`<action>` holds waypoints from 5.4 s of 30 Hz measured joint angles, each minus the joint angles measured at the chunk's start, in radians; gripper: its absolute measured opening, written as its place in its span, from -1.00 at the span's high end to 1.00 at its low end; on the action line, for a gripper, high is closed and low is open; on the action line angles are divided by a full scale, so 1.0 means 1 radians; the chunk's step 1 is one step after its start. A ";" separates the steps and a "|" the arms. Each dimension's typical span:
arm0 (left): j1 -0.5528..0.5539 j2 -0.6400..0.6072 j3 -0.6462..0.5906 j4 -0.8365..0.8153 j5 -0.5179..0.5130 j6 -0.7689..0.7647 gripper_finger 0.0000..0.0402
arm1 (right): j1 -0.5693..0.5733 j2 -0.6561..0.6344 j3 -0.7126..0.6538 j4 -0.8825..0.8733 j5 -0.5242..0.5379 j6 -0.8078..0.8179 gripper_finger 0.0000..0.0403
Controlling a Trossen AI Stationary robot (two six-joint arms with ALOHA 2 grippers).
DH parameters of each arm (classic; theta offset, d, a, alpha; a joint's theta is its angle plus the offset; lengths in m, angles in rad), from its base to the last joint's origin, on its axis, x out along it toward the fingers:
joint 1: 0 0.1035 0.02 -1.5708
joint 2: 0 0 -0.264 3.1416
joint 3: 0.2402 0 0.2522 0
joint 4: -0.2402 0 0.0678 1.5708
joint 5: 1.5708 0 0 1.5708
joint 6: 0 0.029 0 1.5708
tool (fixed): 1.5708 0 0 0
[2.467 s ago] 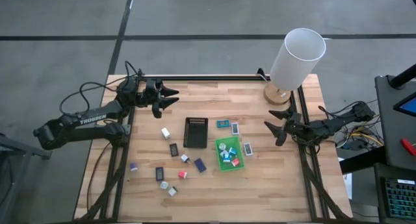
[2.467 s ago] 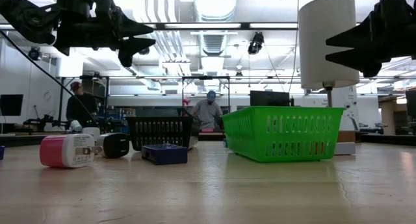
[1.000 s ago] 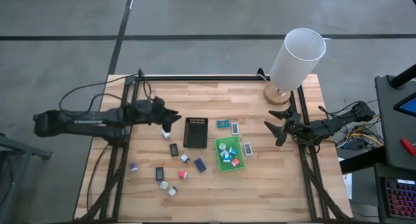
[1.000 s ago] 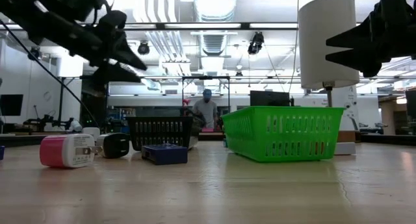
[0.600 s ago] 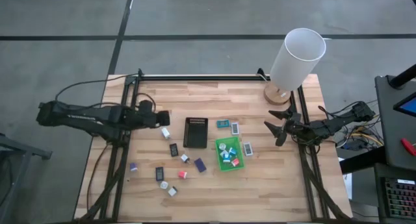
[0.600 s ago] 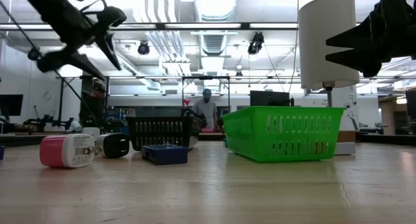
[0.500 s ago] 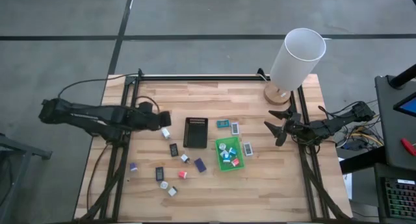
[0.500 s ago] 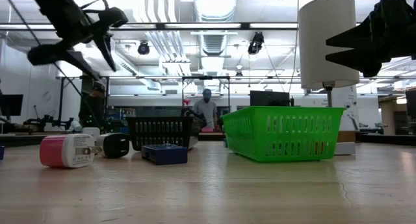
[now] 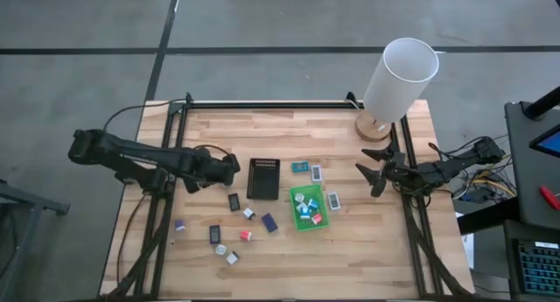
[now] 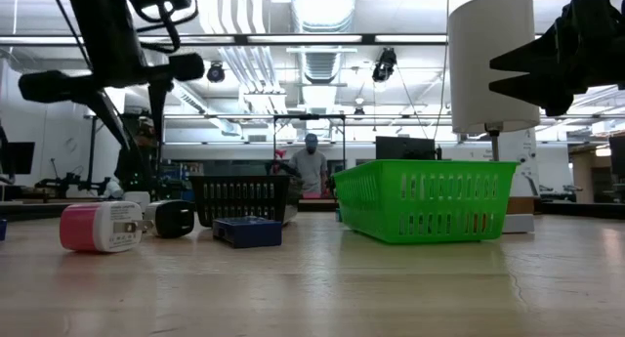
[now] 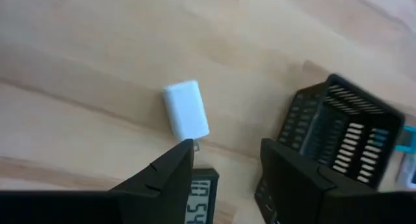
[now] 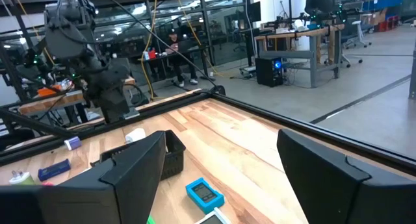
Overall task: Pick & Place Office items
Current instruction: Put the white charger adapter into the green bin, then put the top white black charger adapter into the green bin
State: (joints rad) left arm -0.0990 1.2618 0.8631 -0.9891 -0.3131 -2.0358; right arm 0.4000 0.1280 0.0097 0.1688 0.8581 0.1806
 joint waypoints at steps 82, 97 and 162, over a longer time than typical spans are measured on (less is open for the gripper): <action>0.065 0.023 -0.110 0.523 -0.296 0.707 0.38 | 0.000 0.000 0.000 0.000 -0.001 0.000 -0.46; 0.044 0.038 -0.122 1.081 -0.075 1.621 0.38 | 0.000 0.000 0.000 -0.001 -0.001 0.000 -0.53; 0.050 0.622 0.080 1.588 0.397 1.973 -0.09 | 0.000 -0.001 0.000 0.000 -0.001 0.000 -0.46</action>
State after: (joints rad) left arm -0.0490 1.8841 0.9436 0.5989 0.0840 -0.0628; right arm 0.3998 0.1272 0.0097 0.1685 0.8572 0.1806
